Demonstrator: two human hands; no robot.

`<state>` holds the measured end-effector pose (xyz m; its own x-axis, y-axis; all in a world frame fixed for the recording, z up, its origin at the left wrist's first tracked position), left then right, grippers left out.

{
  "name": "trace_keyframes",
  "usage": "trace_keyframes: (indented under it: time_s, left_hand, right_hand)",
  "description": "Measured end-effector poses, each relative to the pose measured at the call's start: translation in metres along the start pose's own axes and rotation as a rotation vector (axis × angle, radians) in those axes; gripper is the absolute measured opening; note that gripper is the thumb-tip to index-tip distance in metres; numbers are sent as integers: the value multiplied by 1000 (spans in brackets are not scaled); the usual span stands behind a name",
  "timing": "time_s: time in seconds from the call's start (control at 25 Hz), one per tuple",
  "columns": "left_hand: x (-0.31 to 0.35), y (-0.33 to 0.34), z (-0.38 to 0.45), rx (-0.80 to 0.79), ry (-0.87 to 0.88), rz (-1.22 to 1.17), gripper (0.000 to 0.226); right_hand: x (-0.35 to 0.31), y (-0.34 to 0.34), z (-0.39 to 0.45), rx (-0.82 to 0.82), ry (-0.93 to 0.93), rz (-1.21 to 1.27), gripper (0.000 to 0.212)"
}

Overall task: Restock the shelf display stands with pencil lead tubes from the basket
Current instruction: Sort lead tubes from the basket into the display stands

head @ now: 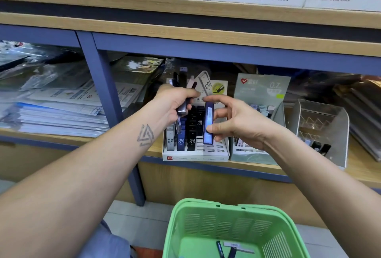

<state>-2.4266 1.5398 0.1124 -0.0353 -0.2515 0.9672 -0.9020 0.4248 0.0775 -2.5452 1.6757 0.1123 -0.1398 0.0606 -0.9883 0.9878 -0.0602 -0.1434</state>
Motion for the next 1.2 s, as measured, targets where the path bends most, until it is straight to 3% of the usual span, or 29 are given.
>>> trace_keyframes:
  time_s: [0.2, 0.48, 0.68, 1.0, 1.2]
  left_hand:
    - [3, 12, -7, -168, 12, 15, 11]
    - [-10, 17, 2, -125, -19, 27, 10]
    - [-8, 28, 2, -166, -18, 37, 11]
    - [-8, 21, 0, -156, -60, 37, 13]
    - [-4, 11, -2, -159, -40, 31, 13]
  right_hand:
    - [-4, -16, 9, 186, -55, 114, 36]
    - [5, -28, 24, 396, 32, -63, 41]
    - [4, -33, 26, 441, 16, -176, 39]
    - [9, -22, 24, 337, -165, -50, 24]
    - [6, -23, 23, 375, -238, -148, 33]
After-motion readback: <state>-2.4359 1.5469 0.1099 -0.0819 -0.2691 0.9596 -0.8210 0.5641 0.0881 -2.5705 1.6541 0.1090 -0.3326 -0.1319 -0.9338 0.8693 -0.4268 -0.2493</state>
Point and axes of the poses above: each hand's wrist, its own z-axis towards the middle knuckle, its own y-axis out of the palm, x = y × z, the point moved 4 cm from there along z, towards the middle knuckle, and after that the axes turned 1 degree about -x, right-handed, at the moved point
